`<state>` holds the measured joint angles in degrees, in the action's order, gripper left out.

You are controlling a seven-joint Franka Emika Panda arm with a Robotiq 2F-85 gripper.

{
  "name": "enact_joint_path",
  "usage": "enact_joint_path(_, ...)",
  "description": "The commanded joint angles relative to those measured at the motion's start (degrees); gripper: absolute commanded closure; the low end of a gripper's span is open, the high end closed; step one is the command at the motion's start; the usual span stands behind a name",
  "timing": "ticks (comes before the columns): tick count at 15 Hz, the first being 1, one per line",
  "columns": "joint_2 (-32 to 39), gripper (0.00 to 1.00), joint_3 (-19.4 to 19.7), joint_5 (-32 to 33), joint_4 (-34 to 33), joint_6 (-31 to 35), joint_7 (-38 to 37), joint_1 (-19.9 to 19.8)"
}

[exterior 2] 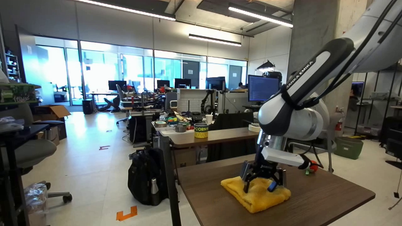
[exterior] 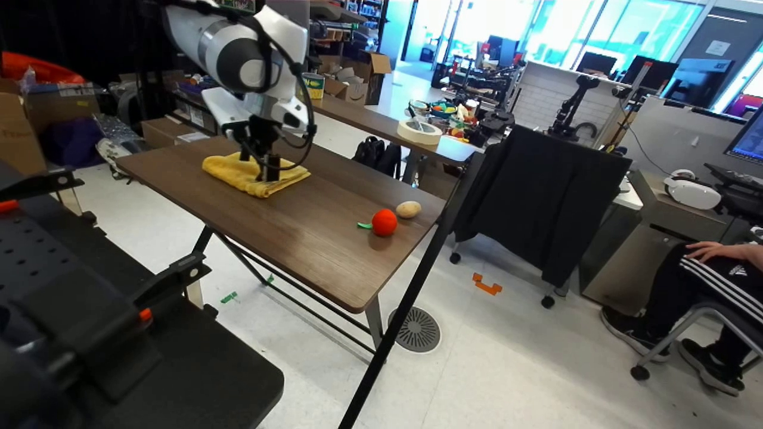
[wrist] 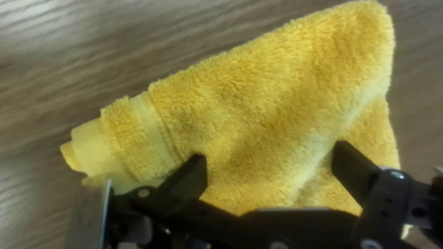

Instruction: Use the yellow towel to wipe the table

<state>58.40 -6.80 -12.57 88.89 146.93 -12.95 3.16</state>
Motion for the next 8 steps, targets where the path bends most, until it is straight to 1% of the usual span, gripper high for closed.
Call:
enact_joint_path(1,1.54,0.00,1.46,-4.23,-5.62,-1.28,-0.74,-6.00)
enact_joint_path(4,2.49,0.00,1.72,-5.58,-7.96,-1.71,-0.93,-8.69)
enact_joint_path(6,2.98,0.00,1.33,-5.31,-8.10,-2.07,-1.00,-8.18)
enact_joint_path(8,3.68,0.00,0.54,-4.70,-7.70,-1.58,-1.15,-5.91)
